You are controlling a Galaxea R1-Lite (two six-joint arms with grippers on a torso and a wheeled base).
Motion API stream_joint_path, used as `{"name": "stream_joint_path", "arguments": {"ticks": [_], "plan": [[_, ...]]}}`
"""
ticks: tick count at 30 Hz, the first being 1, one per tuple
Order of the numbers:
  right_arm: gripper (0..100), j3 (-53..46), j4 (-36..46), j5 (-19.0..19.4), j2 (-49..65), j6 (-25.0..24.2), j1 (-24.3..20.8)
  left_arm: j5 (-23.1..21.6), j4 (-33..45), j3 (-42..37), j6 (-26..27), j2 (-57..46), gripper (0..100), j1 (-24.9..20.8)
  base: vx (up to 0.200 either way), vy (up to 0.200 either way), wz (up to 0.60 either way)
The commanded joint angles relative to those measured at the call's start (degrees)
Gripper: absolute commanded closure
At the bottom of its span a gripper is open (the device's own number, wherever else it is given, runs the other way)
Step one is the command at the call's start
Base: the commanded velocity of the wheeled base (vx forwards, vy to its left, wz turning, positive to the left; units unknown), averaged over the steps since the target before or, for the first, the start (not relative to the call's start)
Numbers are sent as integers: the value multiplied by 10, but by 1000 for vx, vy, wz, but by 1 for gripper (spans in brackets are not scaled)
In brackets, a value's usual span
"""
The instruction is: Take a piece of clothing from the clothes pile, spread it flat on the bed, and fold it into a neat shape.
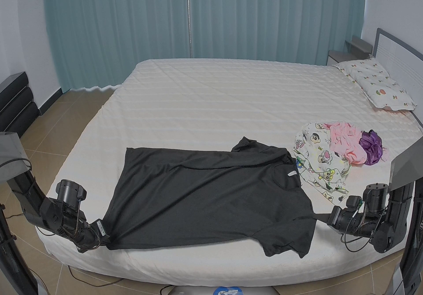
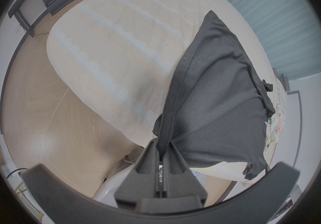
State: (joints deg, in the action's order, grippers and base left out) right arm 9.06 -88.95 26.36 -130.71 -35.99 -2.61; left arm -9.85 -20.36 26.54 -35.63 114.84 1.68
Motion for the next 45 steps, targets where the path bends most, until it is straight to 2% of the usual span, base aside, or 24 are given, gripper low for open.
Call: {"name": "stream_joint_path", "arguments": {"ticks": [1, 5, 9, 12, 13, 18, 23, 26, 28, 34, 36, 39, 42, 45], "plan": [[100, 50, -9, -3, -39, -3, 1, -4, -4, 16, -3, 7, 100, 2, 0, 0, 0], [100, 99, -10, -9, -68, -6, -4, -3, -20, 23, -8, 21, 100, 8, 0, 0, 0], [100, 168, -9, -55, -109, -6, -12, -2, -60, 20, -27, 39, 100, 9, 0, 0, 0], [100, 176, -9, -65, -128, -3, -26, -2, -64, 19, -28, 39, 100, 9, 0, 0, 0], [0, 177, -8, -66, -129, -3, -28, -2, -64, 19, -28, 39, 100, 9, 0, 0, 0], [0, 156, -9, -68, -111, 4, -29, -2, -64, 19, -28, 39, 100, 9, 0, 0, 0], [0, 98, -9, -52, -46, 2, -1, -3, -64, 18, -28, 39, 100, 9, 0, 0, 0], [0, 39, -9, 14, -24, 5, -2, -3, -64, 18, -28, 38, 100, 9, 0, 0, 0], [0, 24, -9, 32, -32, 15, -11, -3, -64, 18, -28, 38, 100, 9, 0, 0, 0], [0, 18, -9, 27, -87, 64, -46, -3, -64, 18, -28, 38, 100, 9, 0, 0, 0], [0, 22, -9, 12, -103, 72, -57, -3, -64, 18, -28, 38, 100, 9, 0, 0, 0], [0, 27, -9, -10, -107, 77, -64, -3, -64, 19, -29, 38, 100, 9, 0, 0, 0], [0, 26, -9, -11, -107, 77, -65, -3, -64, 20, -29, 38, 100, 9, 0, 0, 0], [0, 31, -10, -13, -107, 72, -87, -3, -64, 20, -29, 38, 100, 9, 0, 0, 0]]}}
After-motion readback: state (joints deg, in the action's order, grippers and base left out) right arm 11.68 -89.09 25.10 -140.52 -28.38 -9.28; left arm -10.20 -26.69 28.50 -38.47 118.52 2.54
